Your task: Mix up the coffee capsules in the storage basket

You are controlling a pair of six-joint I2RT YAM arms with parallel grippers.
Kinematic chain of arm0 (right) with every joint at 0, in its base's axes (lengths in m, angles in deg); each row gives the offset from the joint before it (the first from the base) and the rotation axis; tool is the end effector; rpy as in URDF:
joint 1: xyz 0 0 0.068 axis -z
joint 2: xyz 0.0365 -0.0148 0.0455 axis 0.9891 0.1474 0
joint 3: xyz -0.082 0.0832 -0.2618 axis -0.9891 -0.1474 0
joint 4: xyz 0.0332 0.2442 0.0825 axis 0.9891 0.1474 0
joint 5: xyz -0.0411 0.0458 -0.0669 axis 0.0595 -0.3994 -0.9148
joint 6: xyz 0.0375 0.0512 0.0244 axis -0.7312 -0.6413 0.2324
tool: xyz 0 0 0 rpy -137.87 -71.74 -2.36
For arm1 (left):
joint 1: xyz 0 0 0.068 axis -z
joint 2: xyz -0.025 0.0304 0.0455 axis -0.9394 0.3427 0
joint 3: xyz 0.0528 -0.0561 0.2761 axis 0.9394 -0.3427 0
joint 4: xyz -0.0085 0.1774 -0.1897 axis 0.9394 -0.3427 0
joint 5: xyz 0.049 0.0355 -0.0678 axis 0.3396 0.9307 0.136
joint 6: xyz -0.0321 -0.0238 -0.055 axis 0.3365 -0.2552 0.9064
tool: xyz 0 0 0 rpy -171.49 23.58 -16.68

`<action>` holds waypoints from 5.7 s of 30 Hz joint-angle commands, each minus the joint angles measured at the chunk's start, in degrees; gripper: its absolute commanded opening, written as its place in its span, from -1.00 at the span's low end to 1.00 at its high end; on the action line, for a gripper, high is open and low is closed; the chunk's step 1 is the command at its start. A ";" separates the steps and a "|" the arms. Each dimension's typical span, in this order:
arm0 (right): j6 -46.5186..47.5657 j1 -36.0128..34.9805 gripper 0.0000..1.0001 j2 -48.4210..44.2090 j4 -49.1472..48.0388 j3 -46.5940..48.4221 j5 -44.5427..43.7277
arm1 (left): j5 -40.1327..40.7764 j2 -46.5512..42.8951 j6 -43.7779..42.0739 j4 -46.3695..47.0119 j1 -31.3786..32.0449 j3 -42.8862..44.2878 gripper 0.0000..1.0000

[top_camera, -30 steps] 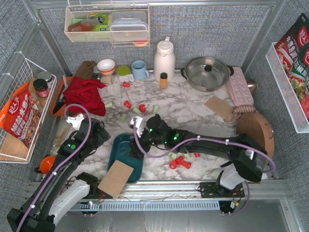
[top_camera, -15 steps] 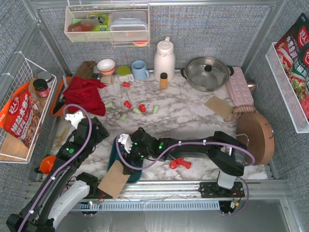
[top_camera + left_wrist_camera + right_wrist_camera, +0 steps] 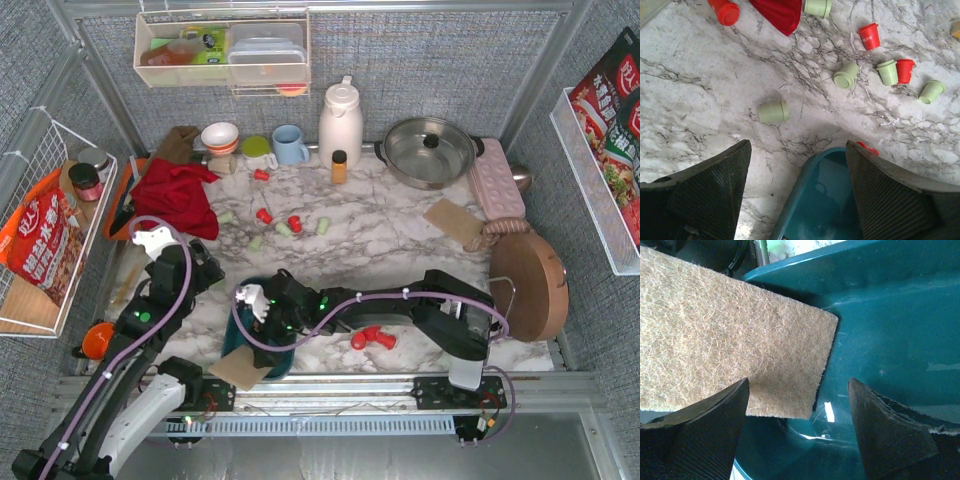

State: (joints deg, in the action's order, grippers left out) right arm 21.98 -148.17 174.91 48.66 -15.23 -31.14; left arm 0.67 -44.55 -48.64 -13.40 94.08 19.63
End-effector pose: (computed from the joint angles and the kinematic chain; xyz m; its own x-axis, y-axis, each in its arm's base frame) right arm 0.1427 0.3858 0.1886 -0.3981 -0.5070 -0.7645 -0.9145 0.1538 0.3742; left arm 0.1454 -0.0404 0.2862 -0.3898 -0.4835 -0.7837 -0.2767 0.8732 -0.4011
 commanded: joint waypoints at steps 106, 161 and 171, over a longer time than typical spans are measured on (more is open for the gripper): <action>32.13 35.82 -1.00 -18.86 -8.67 2.04 -83.92 | -6.75 3.59 -17.58 11.02 -0.03 1.77 0.74; -2.51 37.37 0.98 -38.93 9.48 -14.70 -53.08 | -15.46 26.78 5.07 -3.98 4.09 -0.57 -0.01; -3.01 37.39 0.98 -38.04 9.46 -14.59 -51.51 | -14.47 27.30 5.73 -3.34 6.31 -1.00 -0.08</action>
State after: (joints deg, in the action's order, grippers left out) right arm 19.66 -110.75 136.73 59.72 -29.98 -83.10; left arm -13.69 -17.32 -43.35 -17.31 99.82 18.88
